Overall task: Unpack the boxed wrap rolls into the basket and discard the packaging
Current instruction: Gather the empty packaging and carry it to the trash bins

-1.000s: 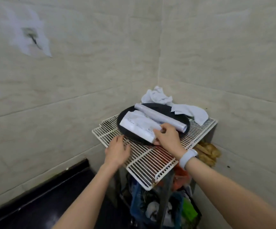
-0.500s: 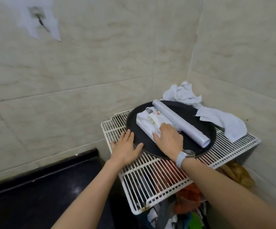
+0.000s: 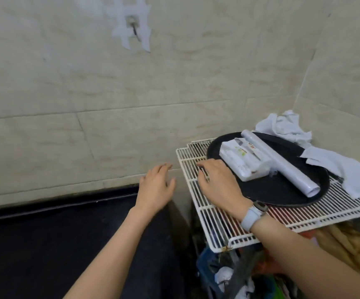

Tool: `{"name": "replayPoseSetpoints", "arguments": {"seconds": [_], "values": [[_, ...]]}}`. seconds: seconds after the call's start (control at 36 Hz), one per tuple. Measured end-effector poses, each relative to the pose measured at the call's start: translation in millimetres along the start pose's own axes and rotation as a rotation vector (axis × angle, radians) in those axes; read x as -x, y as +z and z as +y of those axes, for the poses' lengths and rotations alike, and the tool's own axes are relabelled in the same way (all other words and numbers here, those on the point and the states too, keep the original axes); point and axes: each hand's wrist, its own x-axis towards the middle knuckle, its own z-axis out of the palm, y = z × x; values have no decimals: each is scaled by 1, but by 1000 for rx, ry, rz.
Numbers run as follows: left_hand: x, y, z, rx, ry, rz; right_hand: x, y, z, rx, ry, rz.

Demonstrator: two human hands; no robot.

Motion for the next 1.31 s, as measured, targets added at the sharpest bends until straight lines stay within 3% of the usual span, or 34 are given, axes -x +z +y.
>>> {"name": "replayPoseSetpoints", "arguments": {"seconds": [0.14,0.39,0.67,0.94,1.17,1.31], "values": [[96,-61,-94,-92,-179,120,27,69,-106,-100,-131,-240],[381,-173,-275,-203,-753,215,154,222,-337,-171,-433,-752],[640,-277,-379,-153,-1274,313,284,334,-561,-207,-683,-1129],[725,-328,-490,-47,-1481,470,301,443,-722,-230,-743,-1177],[702,-390,-653,65,-1497,539,243,563,-855,-354,-572,-1014],[661,-438,-751,169,-1478,585,200,625,-936,-277,-483,-882]]}}
